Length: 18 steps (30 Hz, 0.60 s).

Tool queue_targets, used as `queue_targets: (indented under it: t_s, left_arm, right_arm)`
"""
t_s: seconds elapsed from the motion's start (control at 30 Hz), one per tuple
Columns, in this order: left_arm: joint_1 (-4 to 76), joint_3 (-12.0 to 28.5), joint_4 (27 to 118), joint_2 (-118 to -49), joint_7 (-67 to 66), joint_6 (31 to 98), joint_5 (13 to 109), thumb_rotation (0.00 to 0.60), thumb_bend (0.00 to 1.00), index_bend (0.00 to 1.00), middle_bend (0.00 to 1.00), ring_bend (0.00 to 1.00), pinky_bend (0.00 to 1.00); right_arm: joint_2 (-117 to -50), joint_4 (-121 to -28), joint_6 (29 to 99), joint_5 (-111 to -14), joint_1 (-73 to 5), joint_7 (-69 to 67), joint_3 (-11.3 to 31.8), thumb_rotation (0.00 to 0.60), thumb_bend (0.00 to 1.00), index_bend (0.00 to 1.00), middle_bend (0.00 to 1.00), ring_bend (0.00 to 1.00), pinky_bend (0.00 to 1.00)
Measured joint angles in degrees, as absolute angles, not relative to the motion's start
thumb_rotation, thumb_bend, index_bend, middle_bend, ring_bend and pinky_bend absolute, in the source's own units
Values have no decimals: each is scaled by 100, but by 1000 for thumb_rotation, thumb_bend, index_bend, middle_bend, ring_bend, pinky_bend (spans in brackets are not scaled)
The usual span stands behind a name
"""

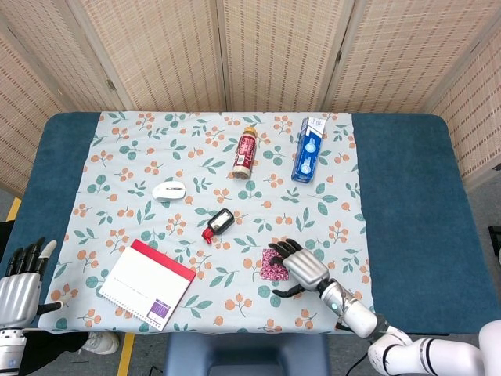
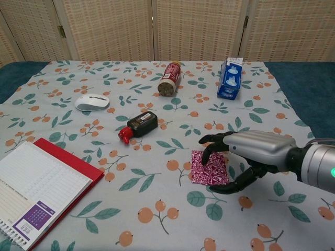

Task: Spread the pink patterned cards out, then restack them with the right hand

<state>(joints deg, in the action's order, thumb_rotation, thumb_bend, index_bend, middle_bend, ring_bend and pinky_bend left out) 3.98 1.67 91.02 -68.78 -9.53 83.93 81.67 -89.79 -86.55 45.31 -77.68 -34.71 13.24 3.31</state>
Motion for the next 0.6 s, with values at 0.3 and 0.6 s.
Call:
queue_targets:
  t_s: [0.3,0.6]
  left_arm:
    - [391,163,9055,-6889,-894,8365,8162,600,88,88,0,43,0]
    - [400,155,9041,-6908,-890,8320,8163,600,88,88,0,48,0]
  right_arm:
    - [-9155,-8432,4509,-7623,-3603,1570,285,288,301,278,84,0,0]
    - [-9014,-8415,4727,-7512,-3467,1685,110,288,301,288,87,0,0]
